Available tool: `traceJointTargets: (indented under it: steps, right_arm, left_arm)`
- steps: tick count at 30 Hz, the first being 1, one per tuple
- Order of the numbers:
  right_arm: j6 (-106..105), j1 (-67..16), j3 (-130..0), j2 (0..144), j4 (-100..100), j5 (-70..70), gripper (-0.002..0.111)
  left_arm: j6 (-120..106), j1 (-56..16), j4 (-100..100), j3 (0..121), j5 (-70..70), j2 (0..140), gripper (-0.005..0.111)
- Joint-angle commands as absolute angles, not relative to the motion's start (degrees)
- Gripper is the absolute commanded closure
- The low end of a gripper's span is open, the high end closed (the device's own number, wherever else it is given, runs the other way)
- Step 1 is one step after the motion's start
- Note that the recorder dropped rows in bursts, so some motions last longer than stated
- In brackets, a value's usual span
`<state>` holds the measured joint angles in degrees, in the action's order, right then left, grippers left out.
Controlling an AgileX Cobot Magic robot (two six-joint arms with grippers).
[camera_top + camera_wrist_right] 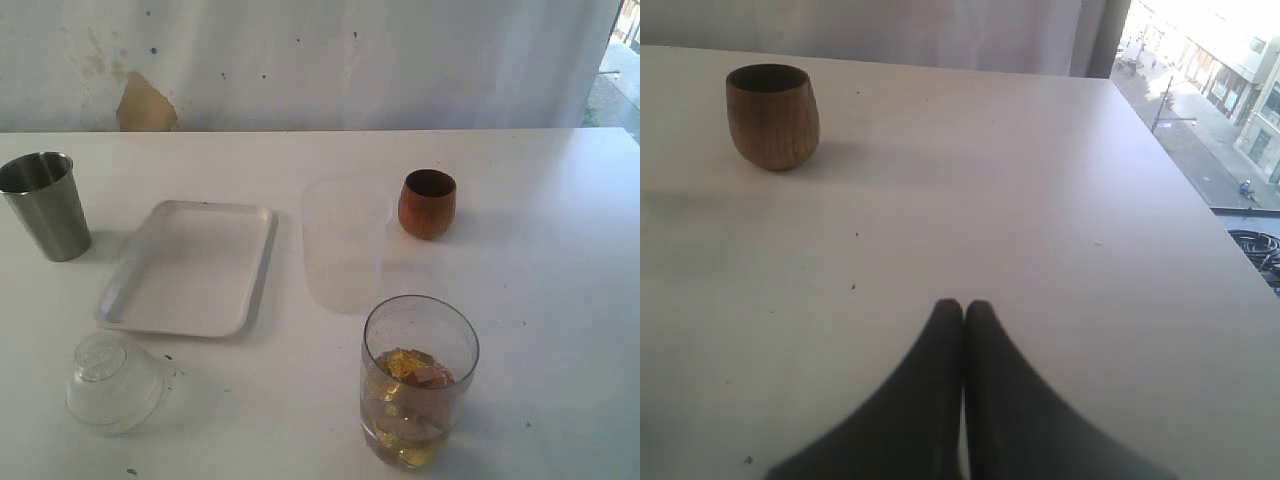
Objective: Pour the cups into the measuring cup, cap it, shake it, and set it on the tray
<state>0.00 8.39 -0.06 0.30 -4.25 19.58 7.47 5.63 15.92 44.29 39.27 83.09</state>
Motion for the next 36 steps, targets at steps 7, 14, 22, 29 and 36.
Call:
traceJointTargets:
  steps: [7, 14, 22, 29, 36]
  right_arm:
    - [0.3, 8.5, 0.0, 0.0, -4.5, 19.5, 0.108]
    - [0.3, 8.5, 0.0, 0.0, -4.5, 19.5, 0.108]
    - [0.3, 8.5, 0.0, 0.0, -4.5, 19.5, 0.108]
    - [0.0, 8.1, 0.0, 0.0, -4.5, 19.5, 0.108]
    - [0.0, 8.1, 0.0, 0.0, -4.5, 19.5, 0.108]
  left_arm:
    - [17.8, 5.6, 15.3, 44.0, 21.7, 67.7, 0.107]
    - [22.6, 5.6, 15.4, 44.0, 16.1, 60.8, 0.107]
    - [24.6, 5.6, 16.6, 43.0, 12.4, 53.4, 0.107]
    - [26.0, 5.6, 16.6, 40.6, 20.0, 50.9, 0.107]
    - [27.1, 5.6, 16.9, 40.6, 19.3, 50.8, 0.107]
